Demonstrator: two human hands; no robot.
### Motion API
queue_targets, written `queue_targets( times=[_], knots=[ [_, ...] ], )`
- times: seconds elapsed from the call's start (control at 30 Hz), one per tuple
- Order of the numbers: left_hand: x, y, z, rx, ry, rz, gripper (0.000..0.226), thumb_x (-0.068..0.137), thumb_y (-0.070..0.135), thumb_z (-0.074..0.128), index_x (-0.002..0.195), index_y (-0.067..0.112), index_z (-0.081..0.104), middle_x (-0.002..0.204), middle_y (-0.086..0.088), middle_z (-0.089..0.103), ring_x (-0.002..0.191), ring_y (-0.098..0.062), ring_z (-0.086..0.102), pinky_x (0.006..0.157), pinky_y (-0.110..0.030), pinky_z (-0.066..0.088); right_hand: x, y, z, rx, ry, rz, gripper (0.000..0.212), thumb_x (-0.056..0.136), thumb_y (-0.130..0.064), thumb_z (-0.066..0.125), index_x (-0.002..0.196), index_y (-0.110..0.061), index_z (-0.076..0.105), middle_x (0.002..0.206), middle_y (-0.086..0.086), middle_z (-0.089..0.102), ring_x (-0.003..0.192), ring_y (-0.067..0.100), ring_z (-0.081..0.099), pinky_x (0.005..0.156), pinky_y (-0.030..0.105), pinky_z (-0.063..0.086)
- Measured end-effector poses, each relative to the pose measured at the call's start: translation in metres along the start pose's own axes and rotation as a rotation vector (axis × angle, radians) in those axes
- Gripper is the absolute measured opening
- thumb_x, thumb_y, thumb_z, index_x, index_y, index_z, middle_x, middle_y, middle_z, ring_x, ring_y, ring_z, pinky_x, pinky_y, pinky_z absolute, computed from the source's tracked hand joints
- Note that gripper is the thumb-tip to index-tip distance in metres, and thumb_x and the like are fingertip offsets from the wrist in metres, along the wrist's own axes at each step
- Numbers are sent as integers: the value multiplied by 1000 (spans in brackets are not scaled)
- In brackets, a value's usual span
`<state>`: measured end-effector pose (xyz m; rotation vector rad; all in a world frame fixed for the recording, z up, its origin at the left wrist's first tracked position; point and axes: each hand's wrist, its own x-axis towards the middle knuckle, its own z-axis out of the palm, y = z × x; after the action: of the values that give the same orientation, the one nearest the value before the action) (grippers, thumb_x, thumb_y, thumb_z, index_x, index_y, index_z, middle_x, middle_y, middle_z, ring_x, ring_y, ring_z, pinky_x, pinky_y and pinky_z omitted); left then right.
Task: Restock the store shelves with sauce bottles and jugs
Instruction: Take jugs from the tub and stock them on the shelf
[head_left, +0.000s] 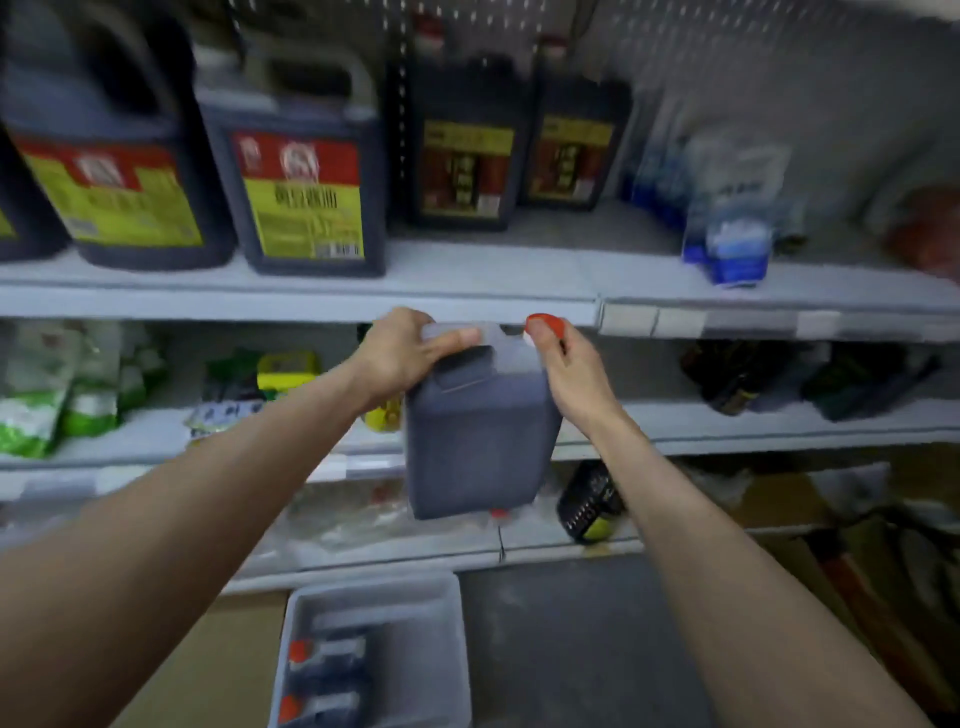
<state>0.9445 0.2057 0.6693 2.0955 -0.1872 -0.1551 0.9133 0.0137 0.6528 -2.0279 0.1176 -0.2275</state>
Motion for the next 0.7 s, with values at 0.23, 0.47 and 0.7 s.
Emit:
queue_targets(
  times=[0.23, 0.47, 0.7],
  knots=[
    [10, 127, -63, -26, 67, 183, 44, 79, 50, 71, 64, 10, 58, 62, 3, 53, 59, -11, 47, 53, -28, 35, 22, -118, -68, 8, 115, -124, 28, 98, -46, 44, 100, -23, 60, 94, -4, 63, 91, 13, 56, 74, 25, 37],
    [36, 177, -70, -23, 99, 300, 40, 80, 44, 73, 58, 15, 57, 46, 13, 48, 46, 0, 41, 41, -13, 30, 46, -146, -104, 35, 167, -182, 34, 99, -45, 44, 100, -16, 63, 86, -5, 60, 81, 8, 54, 72, 18, 40],
    [90, 195, -42, 16, 135, 292, 43, 79, 48, 72, 72, 7, 64, 57, 6, 49, 54, -7, 43, 43, -16, 31, 106, -125, -132, 49, 147, -205, 37, 99, -44, 44, 99, -14, 66, 88, -1, 66, 81, 8, 58, 73, 22, 43]
  ],
)
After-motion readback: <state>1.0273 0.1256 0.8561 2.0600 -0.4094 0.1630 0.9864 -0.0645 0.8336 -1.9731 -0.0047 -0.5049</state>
